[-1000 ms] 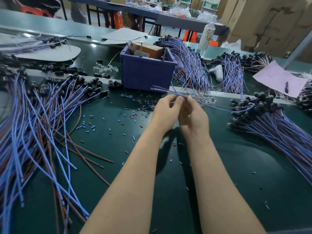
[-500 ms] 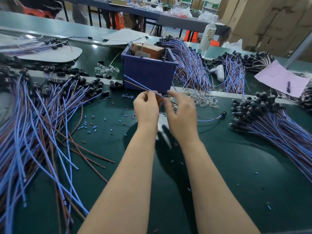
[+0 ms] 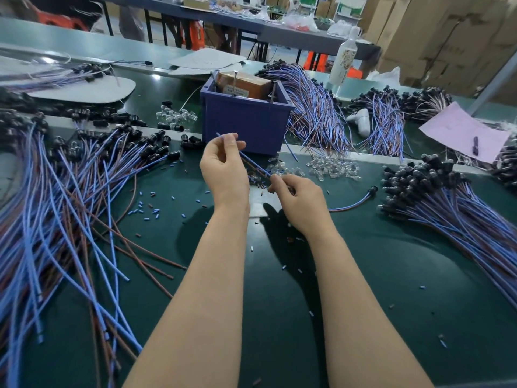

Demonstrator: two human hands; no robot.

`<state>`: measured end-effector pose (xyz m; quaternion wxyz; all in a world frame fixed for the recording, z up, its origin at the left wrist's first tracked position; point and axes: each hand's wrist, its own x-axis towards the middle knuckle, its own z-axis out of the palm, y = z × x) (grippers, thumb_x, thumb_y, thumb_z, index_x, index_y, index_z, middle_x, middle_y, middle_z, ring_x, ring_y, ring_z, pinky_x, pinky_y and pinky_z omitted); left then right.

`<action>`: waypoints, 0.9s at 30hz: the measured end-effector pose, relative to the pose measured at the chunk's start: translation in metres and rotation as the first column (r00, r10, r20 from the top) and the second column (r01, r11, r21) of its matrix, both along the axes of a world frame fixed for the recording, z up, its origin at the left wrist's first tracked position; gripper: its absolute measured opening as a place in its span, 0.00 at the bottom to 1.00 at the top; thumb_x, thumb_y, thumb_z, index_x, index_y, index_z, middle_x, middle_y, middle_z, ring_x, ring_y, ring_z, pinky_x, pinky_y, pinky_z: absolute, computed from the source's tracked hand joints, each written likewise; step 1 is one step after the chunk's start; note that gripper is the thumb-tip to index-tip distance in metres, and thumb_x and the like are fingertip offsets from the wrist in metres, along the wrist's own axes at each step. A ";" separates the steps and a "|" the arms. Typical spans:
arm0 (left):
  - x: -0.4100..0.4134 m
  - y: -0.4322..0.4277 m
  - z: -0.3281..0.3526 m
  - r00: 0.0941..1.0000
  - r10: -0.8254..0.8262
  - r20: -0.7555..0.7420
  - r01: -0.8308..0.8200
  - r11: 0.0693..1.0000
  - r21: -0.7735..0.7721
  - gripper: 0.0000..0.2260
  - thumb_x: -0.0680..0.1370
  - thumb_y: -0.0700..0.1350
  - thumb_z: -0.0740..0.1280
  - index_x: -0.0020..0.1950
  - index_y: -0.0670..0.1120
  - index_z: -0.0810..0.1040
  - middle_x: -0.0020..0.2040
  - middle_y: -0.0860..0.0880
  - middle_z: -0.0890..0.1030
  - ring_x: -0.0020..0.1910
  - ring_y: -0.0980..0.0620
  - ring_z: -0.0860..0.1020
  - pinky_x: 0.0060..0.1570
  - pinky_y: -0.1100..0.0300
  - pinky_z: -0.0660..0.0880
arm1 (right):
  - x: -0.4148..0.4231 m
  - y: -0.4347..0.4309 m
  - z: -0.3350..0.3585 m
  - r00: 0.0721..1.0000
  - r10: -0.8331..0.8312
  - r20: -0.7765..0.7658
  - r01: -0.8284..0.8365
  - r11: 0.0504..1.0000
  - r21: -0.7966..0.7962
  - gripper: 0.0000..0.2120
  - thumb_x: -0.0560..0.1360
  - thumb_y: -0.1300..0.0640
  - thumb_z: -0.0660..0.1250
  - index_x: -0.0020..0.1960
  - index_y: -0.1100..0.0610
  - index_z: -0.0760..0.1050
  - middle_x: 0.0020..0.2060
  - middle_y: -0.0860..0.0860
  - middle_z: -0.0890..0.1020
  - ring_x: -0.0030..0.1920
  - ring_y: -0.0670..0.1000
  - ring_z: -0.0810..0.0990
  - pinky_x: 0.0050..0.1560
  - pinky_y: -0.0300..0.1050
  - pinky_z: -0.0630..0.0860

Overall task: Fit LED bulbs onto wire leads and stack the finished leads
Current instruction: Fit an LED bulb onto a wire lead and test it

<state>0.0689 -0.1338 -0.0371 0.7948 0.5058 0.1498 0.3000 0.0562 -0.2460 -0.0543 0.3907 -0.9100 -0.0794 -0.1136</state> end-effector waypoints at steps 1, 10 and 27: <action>0.001 0.001 -0.001 1.000 0.024 -0.013 -0.024 1.000 -0.015 0.10 0.82 0.42 0.58 0.44 0.45 0.75 0.37 0.50 0.80 0.27 0.58 0.67 0.33 0.66 0.66 | 0.000 -0.001 0.001 1.000 -0.002 0.002 0.002 1.000 0.016 0.16 0.80 0.49 0.60 0.41 0.57 0.80 0.24 0.43 0.75 0.32 0.42 0.72 0.33 0.34 0.65; 0.004 0.008 -0.004 0.989 0.143 -0.031 -0.146 0.972 -0.183 0.12 0.83 0.42 0.55 0.41 0.45 0.73 0.35 0.49 0.81 0.21 0.61 0.70 0.27 0.68 0.69 | 0.003 -0.007 -0.001 0.998 -0.025 0.058 0.020 0.996 0.083 0.18 0.80 0.51 0.60 0.36 0.59 0.75 0.20 0.46 0.67 0.27 0.43 0.67 0.30 0.34 0.63; 0.001 -0.020 -0.010 0.938 -0.296 -0.181 0.345 0.855 0.387 0.08 0.80 0.41 0.62 0.46 0.42 0.79 0.41 0.44 0.81 0.42 0.45 0.79 0.39 0.57 0.76 | 0.000 0.016 0.004 1.000 0.025 0.006 -0.026 0.925 0.379 0.04 0.80 0.58 0.60 0.47 0.55 0.72 0.33 0.49 0.79 0.29 0.40 0.75 0.33 0.30 0.69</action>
